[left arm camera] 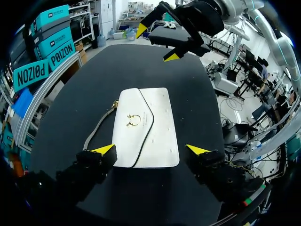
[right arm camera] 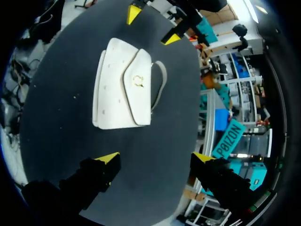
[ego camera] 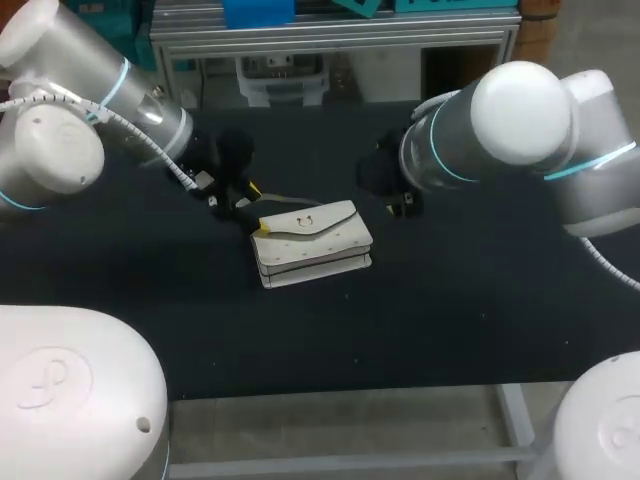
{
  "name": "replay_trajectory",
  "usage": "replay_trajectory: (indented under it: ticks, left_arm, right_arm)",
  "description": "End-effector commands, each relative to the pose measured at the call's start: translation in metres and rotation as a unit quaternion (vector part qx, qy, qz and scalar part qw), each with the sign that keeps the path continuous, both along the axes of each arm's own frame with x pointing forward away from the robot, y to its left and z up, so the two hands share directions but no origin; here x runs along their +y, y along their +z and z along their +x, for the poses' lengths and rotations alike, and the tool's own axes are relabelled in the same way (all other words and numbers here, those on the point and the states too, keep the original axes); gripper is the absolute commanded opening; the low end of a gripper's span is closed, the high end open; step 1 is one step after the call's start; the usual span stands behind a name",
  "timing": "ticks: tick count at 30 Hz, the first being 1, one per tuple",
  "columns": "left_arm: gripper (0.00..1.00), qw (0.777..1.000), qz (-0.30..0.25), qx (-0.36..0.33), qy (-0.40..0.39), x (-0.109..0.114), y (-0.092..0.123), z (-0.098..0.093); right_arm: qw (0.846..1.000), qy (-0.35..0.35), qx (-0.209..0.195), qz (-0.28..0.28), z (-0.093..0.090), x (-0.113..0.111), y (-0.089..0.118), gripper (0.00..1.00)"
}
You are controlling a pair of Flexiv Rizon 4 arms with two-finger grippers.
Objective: Pick up the bag, open it, inspect its contents, close it, and place it on the opposite side
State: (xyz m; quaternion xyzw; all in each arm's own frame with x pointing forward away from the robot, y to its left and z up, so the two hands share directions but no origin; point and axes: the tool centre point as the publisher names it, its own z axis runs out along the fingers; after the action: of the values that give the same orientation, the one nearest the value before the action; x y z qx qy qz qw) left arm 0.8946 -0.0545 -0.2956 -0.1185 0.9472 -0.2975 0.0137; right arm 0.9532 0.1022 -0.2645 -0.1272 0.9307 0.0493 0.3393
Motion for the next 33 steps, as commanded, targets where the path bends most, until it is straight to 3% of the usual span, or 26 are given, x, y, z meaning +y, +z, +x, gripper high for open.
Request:
replay_trajectory:
  ticks: [1, 16, 23, 28, 33]
  left_arm:
    - [1.00, 1.000, 0.010, 0.013, 0.006, 0.002, -0.002, 0.003]
    - [1.00, 0.994, 0.050, 0.063, 0.069, 0.006, -0.002, -0.002]
    - [1.00, 0.985, 0.046, 0.085, 0.141, 0.009, 0.001, -0.003]
    - [1.00, 0.975, 0.049, 0.091, 0.197, 0.011, 0.002, -0.005]
    - [1.00, 0.971, 0.067, 0.072, 0.219, 0.013, 0.002, -0.005]
  right_arm:
    - [0.998, -0.005, 0.054, -0.033, 0.006, 0.009, 0.005, 1.00]
    - [0.984, -0.011, 0.175, -0.038, 0.029, 0.010, 0.004, 1.00]
    - [0.977, -0.045, 0.205, -0.038, 0.030, 0.015, 0.009, 1.00]
    - [0.969, -0.093, 0.227, -0.008, 0.025, 0.012, 0.006, 1.00]
    - [0.968, -0.105, 0.226, 0.001, 0.023, 0.009, 0.005, 1.00]
